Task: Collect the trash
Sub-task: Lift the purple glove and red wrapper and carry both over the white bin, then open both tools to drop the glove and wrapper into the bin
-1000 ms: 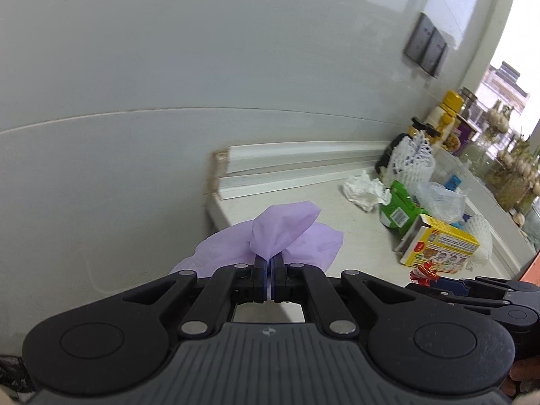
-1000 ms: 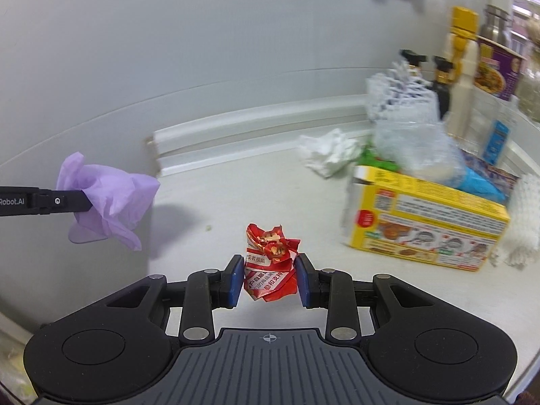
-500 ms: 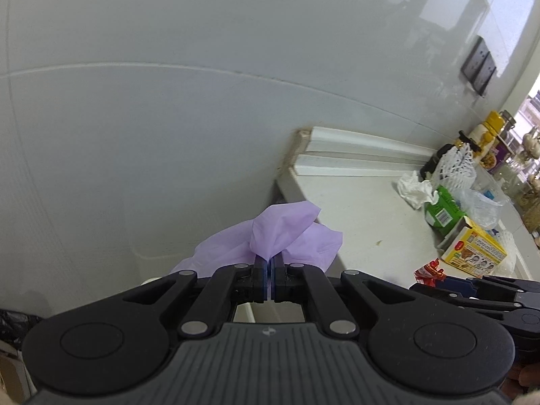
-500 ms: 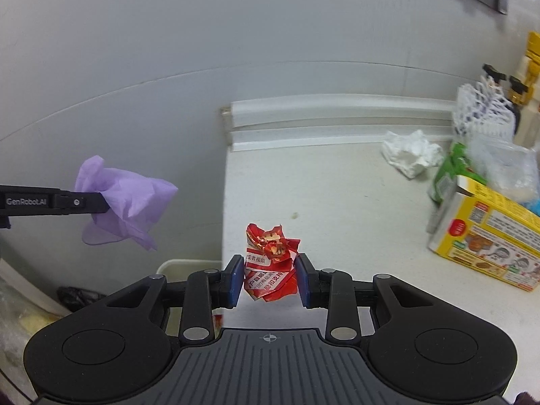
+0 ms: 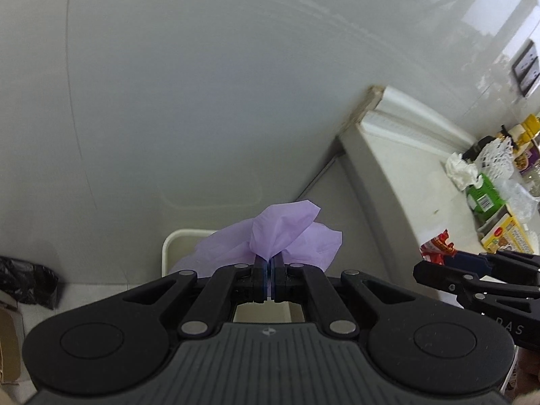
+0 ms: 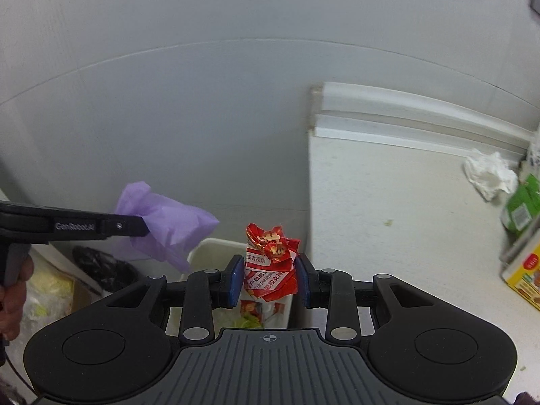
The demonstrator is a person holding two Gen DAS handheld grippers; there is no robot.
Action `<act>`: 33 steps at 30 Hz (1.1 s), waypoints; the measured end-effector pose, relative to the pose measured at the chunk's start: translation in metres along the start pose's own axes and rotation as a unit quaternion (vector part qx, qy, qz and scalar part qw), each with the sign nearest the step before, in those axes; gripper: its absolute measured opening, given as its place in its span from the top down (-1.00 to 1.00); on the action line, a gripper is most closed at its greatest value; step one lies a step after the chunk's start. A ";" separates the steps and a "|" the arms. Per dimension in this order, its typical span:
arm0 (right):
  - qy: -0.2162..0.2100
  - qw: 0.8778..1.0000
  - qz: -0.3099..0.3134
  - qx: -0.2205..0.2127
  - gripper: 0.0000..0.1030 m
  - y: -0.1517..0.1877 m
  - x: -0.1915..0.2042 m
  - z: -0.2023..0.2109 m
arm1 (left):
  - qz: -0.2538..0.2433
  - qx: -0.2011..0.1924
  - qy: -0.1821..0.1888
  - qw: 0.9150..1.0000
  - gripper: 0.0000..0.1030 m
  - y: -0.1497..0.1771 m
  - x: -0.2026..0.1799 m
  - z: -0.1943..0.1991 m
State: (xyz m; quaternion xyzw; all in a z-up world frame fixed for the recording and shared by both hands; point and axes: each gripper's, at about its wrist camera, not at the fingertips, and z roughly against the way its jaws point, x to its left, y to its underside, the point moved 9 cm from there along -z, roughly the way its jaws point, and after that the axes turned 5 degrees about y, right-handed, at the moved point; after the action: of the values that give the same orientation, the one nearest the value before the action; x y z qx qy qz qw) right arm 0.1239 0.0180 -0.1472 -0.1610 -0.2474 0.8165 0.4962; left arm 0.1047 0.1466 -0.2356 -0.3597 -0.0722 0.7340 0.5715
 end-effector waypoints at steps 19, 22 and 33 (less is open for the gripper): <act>-0.034 0.988 0.082 0.129 0.39 0.036 0.060 -0.120 | 0.044 0.132 -0.052 0.989 0.97 0.050 0.070 -0.100; -0.034 0.984 0.086 0.153 0.38 0.042 0.062 -0.141 | 0.054 0.146 -0.057 0.986 0.97 0.056 0.076 -0.114; -0.023 0.976 0.086 0.198 0.37 0.056 0.068 -0.172 | 0.068 0.180 -0.067 0.979 0.73 0.069 0.082 -0.137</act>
State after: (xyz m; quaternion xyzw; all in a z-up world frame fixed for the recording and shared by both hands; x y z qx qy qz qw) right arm 0.1396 0.0989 -0.3222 -0.0617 -0.0770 0.8924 0.4403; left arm 0.1265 0.1544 -0.4079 -0.2053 0.0480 0.7945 0.5695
